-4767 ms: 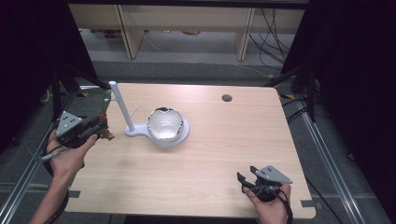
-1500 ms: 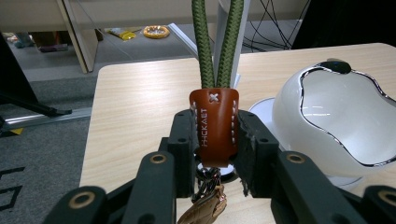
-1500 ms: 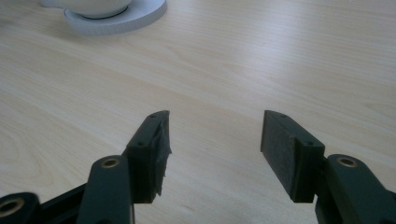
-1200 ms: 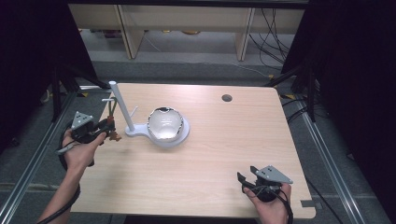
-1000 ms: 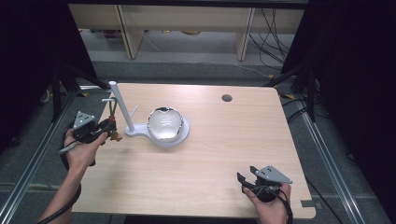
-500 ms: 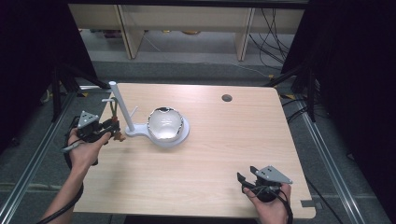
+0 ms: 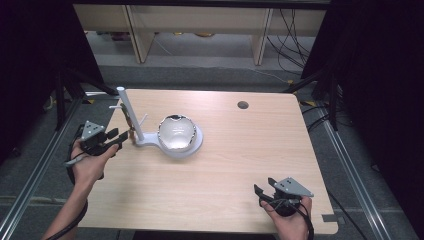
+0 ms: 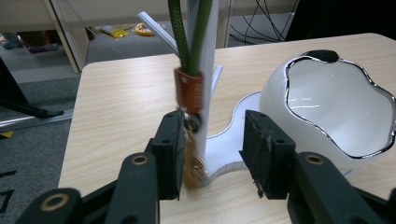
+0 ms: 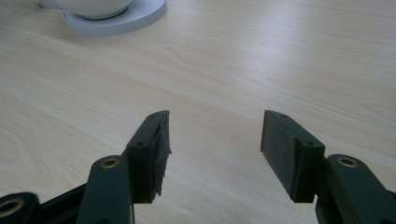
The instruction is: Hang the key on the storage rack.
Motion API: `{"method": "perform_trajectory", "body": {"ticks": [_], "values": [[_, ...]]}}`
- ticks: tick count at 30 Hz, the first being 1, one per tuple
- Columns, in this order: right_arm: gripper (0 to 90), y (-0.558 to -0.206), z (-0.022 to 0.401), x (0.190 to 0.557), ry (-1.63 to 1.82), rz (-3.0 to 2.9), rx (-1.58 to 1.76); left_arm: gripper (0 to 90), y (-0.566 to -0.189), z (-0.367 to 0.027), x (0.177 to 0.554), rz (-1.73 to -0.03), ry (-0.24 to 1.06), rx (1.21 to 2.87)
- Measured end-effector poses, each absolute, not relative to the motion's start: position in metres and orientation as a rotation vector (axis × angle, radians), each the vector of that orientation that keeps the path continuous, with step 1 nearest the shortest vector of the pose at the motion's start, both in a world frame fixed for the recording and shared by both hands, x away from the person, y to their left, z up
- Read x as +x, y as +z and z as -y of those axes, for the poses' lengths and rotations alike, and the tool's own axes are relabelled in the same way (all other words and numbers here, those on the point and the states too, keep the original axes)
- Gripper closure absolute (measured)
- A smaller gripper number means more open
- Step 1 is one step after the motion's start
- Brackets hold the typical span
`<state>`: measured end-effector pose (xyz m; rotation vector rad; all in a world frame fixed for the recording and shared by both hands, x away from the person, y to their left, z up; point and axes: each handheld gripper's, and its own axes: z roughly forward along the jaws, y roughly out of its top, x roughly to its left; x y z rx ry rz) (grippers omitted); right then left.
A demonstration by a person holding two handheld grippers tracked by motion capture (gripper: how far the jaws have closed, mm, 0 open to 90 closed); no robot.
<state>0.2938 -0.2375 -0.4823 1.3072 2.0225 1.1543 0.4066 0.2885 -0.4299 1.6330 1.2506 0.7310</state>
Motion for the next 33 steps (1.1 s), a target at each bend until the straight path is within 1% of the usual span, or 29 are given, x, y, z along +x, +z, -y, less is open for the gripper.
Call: {"method": "perform_trajectory", "body": {"ticks": [11,19,33], "values": [[43.0,-0.482,0.237,0.294,1.153,-2.02,1.308,53.2,-0.426,-0.286,0.388,-1.215,0.743,1.621],[42.9,-0.482,0.238,0.294,1.153,-2.021,1.309,51.7,-0.424,-0.286,0.371,-1.191,0.761,1.614],[42.8,-0.482,0.238,0.293,1.141,-2.029,1.309,49.8,-0.443,-0.287,0.343,-1.178,0.768,1.607]]}}
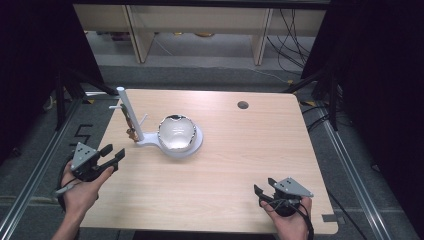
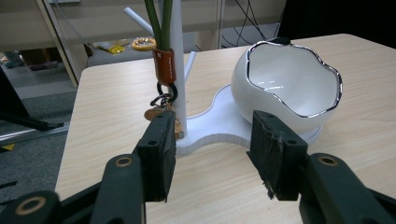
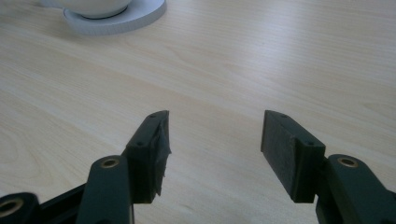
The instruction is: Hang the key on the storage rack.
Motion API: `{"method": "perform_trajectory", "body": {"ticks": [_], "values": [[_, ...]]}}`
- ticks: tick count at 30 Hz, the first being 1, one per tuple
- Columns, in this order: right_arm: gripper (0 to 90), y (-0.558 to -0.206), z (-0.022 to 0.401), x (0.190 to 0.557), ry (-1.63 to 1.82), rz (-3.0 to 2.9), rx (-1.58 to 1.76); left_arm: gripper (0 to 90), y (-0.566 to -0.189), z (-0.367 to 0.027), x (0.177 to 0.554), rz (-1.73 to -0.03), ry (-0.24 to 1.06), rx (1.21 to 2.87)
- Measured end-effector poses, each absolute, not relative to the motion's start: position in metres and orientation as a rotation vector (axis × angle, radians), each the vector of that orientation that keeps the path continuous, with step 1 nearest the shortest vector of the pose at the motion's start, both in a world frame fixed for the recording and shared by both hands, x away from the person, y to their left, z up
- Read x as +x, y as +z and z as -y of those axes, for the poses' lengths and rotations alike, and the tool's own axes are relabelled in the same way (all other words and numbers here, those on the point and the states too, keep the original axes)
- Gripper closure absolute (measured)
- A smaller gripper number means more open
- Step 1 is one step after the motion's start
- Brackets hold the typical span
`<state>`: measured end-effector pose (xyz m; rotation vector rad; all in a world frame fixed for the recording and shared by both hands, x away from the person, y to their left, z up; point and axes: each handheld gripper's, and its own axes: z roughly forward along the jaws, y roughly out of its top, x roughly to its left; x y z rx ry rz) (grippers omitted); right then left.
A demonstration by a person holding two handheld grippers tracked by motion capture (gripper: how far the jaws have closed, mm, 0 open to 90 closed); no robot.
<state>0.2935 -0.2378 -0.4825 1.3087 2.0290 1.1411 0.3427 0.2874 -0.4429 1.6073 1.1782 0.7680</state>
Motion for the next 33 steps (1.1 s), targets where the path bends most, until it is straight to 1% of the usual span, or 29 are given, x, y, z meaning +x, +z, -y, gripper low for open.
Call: {"method": "perform_trajectory", "body": {"ticks": [11,13,24,33], "values": [[42.8,-0.484,0.239,0.295,1.136,-2.012,1.309,46.7,-0.468,-0.288,0.331,-1.194,0.764,1.609],[42.8,-0.482,0.236,0.291,1.143,-2.018,1.371,45.5,-0.476,-0.288,0.33,-1.201,0.753,1.616],[42.7,-0.484,0.24,0.293,1.139,-2.026,1.309,43.8,-0.511,-0.288,0.322,-1.222,0.758,1.613],[42.7,-0.484,0.24,0.292,1.144,-2.028,1.318,43.0,-0.523,-0.291,0.32,-1.232,0.77,1.604]]}}
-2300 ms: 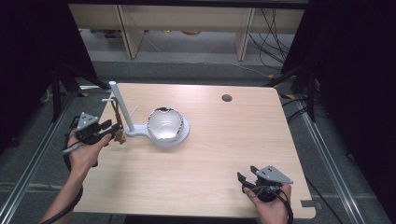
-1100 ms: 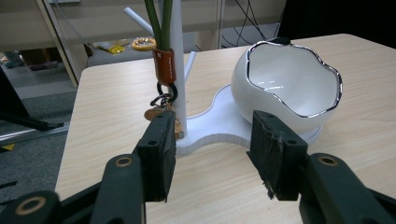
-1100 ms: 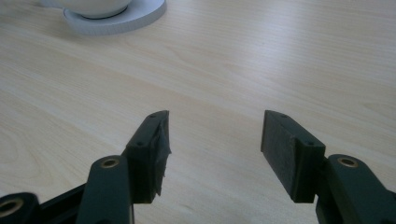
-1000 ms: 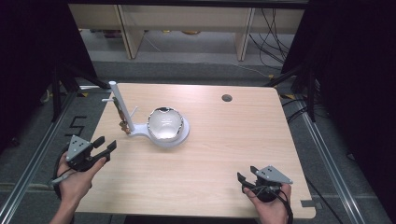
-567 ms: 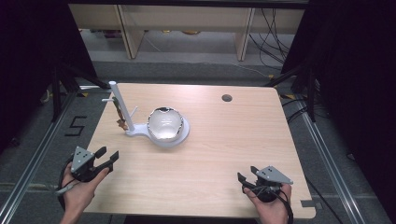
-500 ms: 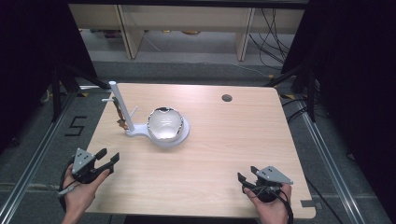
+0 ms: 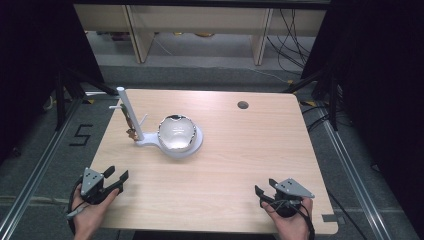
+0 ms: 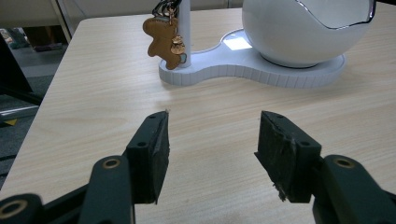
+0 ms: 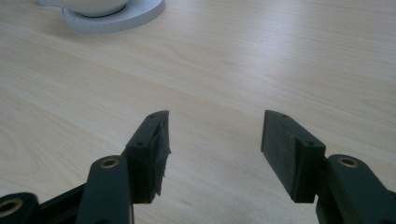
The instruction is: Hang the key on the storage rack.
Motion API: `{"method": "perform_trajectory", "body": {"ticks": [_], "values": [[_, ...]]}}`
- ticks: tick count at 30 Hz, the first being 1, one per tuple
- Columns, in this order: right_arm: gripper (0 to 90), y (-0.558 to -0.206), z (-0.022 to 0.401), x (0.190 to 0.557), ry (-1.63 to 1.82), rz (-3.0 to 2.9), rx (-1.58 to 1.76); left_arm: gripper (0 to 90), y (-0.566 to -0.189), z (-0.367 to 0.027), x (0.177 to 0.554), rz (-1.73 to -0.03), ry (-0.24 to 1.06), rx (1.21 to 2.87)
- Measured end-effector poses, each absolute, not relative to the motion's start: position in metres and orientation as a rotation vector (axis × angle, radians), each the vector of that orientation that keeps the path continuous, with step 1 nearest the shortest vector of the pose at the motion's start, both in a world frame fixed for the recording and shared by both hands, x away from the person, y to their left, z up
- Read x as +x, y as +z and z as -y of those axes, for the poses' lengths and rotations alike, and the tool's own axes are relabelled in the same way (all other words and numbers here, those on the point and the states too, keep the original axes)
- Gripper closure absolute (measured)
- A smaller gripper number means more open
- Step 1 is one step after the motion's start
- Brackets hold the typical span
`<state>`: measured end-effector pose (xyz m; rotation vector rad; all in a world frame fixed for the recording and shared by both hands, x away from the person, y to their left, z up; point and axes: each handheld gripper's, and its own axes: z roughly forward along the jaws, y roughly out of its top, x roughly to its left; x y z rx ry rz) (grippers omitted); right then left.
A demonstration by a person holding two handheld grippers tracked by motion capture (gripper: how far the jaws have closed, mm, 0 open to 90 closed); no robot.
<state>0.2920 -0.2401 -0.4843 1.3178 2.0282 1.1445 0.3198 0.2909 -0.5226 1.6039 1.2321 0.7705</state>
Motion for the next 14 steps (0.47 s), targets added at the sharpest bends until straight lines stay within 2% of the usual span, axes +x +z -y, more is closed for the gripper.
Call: {"method": "perform_trajectory", "body": {"ticks": [14], "values": [[42.6,-0.4874,0.2382,0.2906,1.139,-2.029,1.366,42.2,-0.524,-0.2905,0.3168,-1.23,0.776,1.6]]}}
